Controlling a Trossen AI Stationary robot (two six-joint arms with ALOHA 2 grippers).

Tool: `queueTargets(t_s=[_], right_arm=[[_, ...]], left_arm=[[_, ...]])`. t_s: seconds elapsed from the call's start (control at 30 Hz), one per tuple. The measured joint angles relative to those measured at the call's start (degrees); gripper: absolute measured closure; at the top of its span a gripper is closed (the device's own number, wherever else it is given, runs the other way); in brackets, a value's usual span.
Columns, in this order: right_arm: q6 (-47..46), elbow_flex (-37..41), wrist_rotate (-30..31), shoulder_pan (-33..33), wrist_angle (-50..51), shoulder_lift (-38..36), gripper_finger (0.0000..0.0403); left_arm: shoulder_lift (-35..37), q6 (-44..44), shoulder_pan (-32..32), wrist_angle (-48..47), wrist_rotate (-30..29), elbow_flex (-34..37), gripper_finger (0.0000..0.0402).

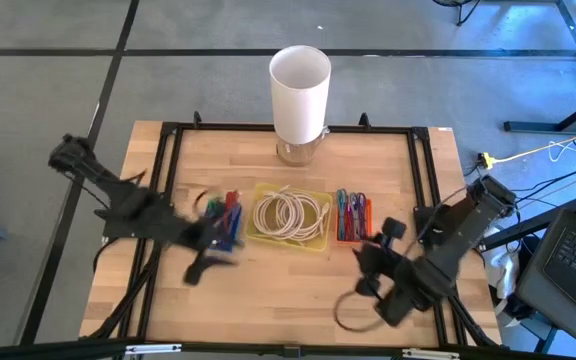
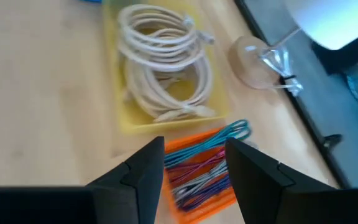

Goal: Pick & Place USB Port
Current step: Return to Home Position

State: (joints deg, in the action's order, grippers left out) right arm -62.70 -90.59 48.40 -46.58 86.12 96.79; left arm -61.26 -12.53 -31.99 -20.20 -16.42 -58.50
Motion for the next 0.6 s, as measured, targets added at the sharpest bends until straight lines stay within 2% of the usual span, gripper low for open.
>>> queueTargets(t_s=[0.07, 0.17, 0.23, 0.33, 0.37, 0.47, 0.6], right_arm=[[-3.8, 0.0, 0.2, -4.2, 0.7, 0.0, 0.0231], [-10.2, 0.0, 5.0, -11.2, 1.9, 0.0, 0.0231], [-13.7, 0.1, 11.3, -15.4, 3.2, 0.0, 0.0231], [-18.6, 2.7, 23.8, -19.6, 3.8, -0.3, 0.0231], [-20.4, 4.2, 26.1, -20.2, 3.9, -0.7, 0.0231], [-26.0, 9.3, 26.6, -20.1, 3.9, -1.8, 0.0231], [-31.5, 16.5, 27.0, -18.9, 3.2, -4.0, 0.0231]], left_arm=[[-0.1, -4.1, -8.7, -1.8, -7.3, 0.0, 0.0217], [-2.6, -8.4, -21.4, -2.9, -21.1, 0.0, 0.0217], [-5.2, -9.2, -28.6, -3.1, -32.0, 0.1, 0.0217], [-8.4, -11.3, -36.4, -1.7, -52.6, 3.2, 0.0222], [-8.8, -14.3, -37.9, -2.2, -56.5, 4.5, 0.0225], [-8.9, -25.7, -40.2, -2.7, -60.8, 9.6, 0.0241], [-7.0, -37.8, -40.3, -2.8, -61.6, 16.8, 0.0267]])
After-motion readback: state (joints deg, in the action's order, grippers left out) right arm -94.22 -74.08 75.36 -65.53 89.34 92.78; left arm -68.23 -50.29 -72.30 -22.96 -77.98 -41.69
